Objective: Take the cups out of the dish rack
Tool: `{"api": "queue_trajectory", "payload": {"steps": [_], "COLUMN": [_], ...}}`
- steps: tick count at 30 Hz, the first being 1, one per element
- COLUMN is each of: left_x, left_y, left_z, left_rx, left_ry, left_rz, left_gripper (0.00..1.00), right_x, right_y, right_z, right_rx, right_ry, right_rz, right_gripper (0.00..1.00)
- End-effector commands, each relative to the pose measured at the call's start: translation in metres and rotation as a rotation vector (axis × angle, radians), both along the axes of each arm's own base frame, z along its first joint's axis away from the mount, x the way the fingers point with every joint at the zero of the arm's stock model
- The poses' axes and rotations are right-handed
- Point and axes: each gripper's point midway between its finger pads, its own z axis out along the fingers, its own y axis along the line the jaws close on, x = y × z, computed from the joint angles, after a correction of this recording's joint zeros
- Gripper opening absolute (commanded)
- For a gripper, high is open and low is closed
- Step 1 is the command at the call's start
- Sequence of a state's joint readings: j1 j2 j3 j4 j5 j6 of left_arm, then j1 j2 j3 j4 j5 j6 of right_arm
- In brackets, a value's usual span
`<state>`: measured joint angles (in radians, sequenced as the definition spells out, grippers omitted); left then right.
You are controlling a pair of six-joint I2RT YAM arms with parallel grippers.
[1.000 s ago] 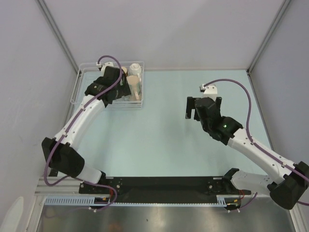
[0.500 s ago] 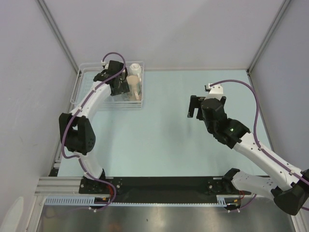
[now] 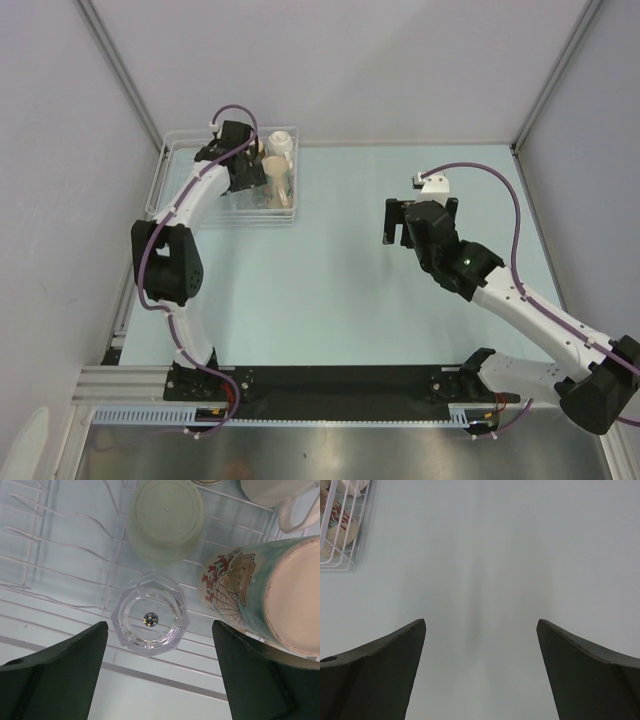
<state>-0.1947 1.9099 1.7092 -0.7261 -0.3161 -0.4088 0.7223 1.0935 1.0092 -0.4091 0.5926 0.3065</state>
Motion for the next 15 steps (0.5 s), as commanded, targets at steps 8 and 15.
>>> {"api": "queue_trajectory", "payload": {"steps": [8, 15], "left_x": [0.013, 0.011], "left_y": [-0.006, -0.002], "left_z": [-0.009, -0.022], "left_rx": [-0.025, -0.004], "left_ry": [-0.007, 0.026], "left_rz": [-0.014, -0.001], "left_gripper": [0.91, 0.91], "right_x": [0.014, 0.017], "right_y": [0.004, 0.003], "right_z": [0.006, -0.002], "right_rx": [0.003, 0.003], "right_ry": [-0.025, -0.008], "right_rz": [-0.003, -0.016], "right_gripper": [1.0, 1.0]}}
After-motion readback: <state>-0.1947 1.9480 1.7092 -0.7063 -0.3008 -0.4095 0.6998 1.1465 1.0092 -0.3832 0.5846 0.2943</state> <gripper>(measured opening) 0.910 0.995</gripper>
